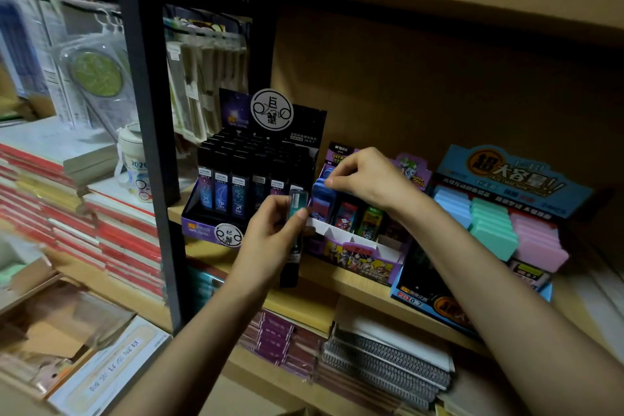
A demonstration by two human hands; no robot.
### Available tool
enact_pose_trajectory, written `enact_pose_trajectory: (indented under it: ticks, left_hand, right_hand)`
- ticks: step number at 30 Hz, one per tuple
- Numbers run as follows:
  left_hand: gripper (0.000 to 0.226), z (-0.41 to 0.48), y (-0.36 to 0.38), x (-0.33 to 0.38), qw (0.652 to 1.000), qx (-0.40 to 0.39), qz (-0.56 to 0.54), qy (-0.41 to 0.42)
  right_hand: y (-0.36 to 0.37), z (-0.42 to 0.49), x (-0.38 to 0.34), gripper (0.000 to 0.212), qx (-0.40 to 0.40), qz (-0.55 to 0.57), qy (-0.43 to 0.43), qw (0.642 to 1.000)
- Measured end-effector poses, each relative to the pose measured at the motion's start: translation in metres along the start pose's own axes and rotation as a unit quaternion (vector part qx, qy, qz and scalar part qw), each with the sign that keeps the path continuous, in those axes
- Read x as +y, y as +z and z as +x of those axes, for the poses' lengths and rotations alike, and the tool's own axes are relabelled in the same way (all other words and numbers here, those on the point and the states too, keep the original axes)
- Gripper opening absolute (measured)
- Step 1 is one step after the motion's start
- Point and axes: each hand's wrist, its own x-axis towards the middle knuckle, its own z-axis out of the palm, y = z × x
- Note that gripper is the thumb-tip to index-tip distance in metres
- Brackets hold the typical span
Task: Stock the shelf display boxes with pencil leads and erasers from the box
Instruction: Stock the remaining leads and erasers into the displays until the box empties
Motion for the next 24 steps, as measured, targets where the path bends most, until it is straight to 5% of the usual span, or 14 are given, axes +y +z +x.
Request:
enact_pose_trajectory:
  ticks: [3, 10, 16, 24]
  left_hand:
    - [0.005, 0.005, 0.008, -0.002, 0.999, -0.008, -0.030, -0.013]
    - [0.004, 0.007, 0.007, -0.008, 0.998, -0.015, -0.052, -0.024]
    - [0.004, 0.008, 0.006, -0.012, 0.999, -0.010, -0.024, -0.025]
    - [0.004, 0.009, 0.004, -0.022, 0.998, -0.005, 0.009, -0.067]
  right_hand:
    - [0.001, -0.003, 0.002, 0.015, 0.004, 0.033, -0.011, 0.999]
    - [-0.019, -0.004, 0.003, 0.010, 0.211, 0.018, -0.113, 0.971]
    - [-0.018, -0.005, -0.001, 0.014, 0.237, -0.055, -0.213, 0.946]
    - [-0.006, 0.002, 0.004, 0.018, 0.223, -0.161, -0.199, 0.941]
